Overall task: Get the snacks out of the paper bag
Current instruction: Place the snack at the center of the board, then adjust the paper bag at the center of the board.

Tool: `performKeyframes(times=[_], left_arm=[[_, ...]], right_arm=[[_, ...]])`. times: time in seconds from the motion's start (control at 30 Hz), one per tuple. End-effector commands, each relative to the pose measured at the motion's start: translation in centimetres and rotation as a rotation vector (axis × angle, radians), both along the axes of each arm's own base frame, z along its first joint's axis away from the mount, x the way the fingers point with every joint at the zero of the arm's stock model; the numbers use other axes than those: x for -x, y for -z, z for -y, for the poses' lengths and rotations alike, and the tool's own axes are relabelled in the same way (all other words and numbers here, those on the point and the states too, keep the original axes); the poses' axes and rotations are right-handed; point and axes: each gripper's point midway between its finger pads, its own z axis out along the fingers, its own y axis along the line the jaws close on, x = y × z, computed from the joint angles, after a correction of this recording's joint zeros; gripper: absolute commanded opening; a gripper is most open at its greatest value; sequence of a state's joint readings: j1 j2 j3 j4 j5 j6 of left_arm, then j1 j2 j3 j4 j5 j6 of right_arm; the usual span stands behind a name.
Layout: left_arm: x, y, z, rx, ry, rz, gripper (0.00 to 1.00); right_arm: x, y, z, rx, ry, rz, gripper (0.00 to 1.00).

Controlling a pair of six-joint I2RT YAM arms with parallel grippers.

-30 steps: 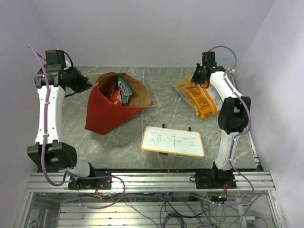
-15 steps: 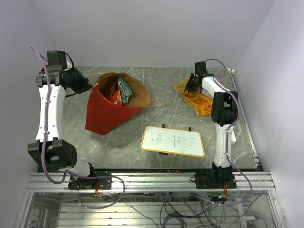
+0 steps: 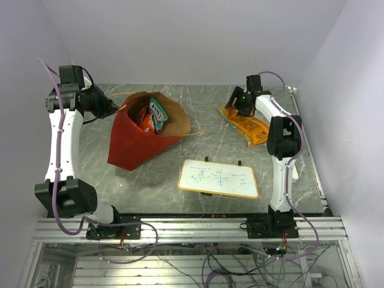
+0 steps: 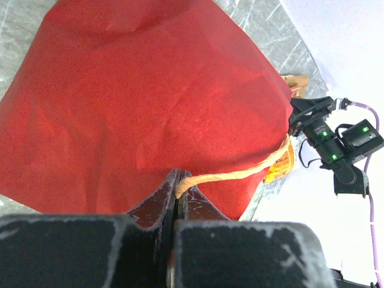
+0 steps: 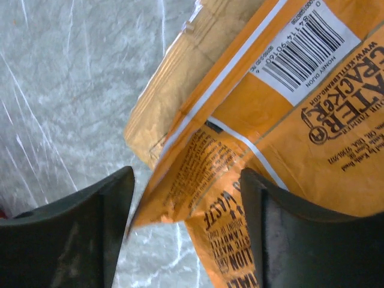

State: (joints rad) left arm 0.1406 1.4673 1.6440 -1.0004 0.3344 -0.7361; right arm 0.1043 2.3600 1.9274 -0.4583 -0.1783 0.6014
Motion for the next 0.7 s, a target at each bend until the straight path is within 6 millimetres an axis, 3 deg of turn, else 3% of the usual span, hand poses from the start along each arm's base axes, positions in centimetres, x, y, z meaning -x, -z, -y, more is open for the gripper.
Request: performKeyframes(times=[0.0, 0.1, 0.2, 0.23, 0.37, 0.4, 0.5, 0.67], left_arm=[[0.4, -1.6, 0.5, 0.025, 0.031, 0.059, 0.07], [0.7, -2.2, 0.9, 0.040, 0.036, 0.085, 0.07], [1.4, -2.4, 1.4, 0.057, 0.051, 0.090, 0.07], [1.7, -2.3, 1.5, 0.064, 0.056, 0.090, 0.07], [2.4, -2.2, 2.1, 0.074, 0.078, 0.099, 0.07], [2.4, -2.2, 2.0, 0.066, 0.077, 0.101, 0.07], [2.2, -2.7, 2.0, 0.055, 0.084, 0.119, 0.07], [1.9, -3.0, 1.9, 0.046, 0.081, 0.124, 0.07]], right_arm=[[0.9, -6.7, 0.9, 0.018, -0.048, 0.057, 0.79], [3.1, -9.4, 0.9, 0.028, -0.098, 0.060, 0.90], [6.3, -10.2, 0.9, 0.020, -0.125, 0.013, 1.00], [7.7, -9.8, 1.3, 0.020, -0.118, -0.020, 1.00], [11.2, -12.6, 1.7, 0.016, -0.110, 0.024, 1.00], [12.0, -14.5, 0.9, -0.015, -0.149, 0.079, 1.00], [14.0, -16.9, -2.8, -0.069, -0.266, 0.134, 1.00], [17.0, -17.9, -11.6, -0.076, -0.483, 0.166, 1.00]])
